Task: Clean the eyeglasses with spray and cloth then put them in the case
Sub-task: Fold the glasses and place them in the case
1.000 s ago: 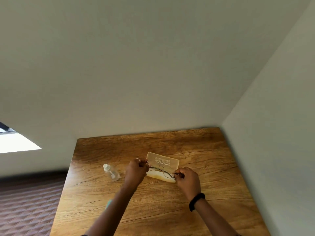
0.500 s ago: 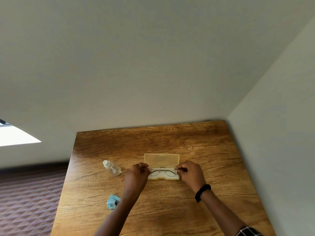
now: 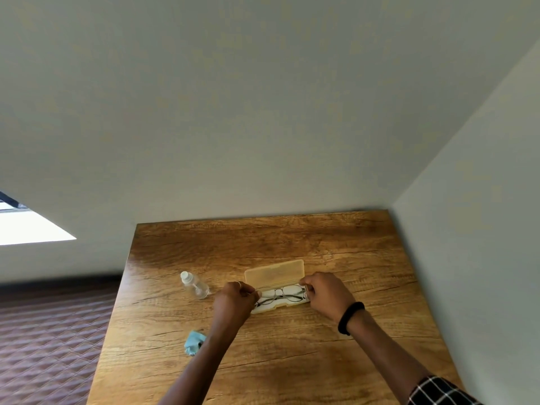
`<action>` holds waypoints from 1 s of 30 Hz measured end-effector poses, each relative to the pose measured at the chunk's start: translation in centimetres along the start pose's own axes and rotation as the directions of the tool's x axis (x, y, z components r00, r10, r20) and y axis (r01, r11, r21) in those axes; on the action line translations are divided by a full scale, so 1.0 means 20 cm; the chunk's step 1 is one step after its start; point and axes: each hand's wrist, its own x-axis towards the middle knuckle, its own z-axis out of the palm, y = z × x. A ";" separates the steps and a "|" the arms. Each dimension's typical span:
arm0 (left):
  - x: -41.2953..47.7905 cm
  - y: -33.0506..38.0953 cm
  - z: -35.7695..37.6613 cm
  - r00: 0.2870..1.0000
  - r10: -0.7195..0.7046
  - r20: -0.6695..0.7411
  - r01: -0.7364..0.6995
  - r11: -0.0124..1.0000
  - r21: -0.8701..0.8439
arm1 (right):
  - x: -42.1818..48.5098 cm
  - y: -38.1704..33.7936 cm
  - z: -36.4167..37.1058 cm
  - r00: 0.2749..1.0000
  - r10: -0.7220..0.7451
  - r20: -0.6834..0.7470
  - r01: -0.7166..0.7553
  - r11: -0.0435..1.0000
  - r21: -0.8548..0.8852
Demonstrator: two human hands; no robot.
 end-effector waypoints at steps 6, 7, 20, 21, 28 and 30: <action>0.00 0.00 0.00 0.999 0.040 -0.031 -0.038 0.997 0.063 | -0.04 0.01 0.00 0.998 0.050 -0.025 -0.047 0.993 0.109; -0.01 0.00 0.01 0.997 0.058 -0.045 -0.054 0.996 0.073 | -0.04 0.01 0.00 0.998 0.056 -0.032 -0.052 0.990 0.128; -0.06 -0.05 0.04 0.958 0.280 -0.064 -0.261 0.942 0.211 | -0.09 0.00 -0.01 0.991 0.130 -0.038 -0.119 0.968 0.221; -0.06 -0.06 0.04 0.953 0.298 -0.057 -0.279 0.934 0.221 | -0.09 -0.01 -0.01 0.991 0.132 -0.037 -0.121 0.967 0.223; -0.07 -0.13 0.06 0.917 0.393 -0.065 -0.371 0.902 0.223 | -0.11 -0.01 -0.03 0.990 0.143 -0.020 -0.135 0.965 0.223; -0.07 -0.14 0.06 0.911 0.407 -0.063 -0.385 0.896 0.223 | -0.12 -0.01 -0.03 0.989 0.148 -0.019 -0.141 0.965 0.220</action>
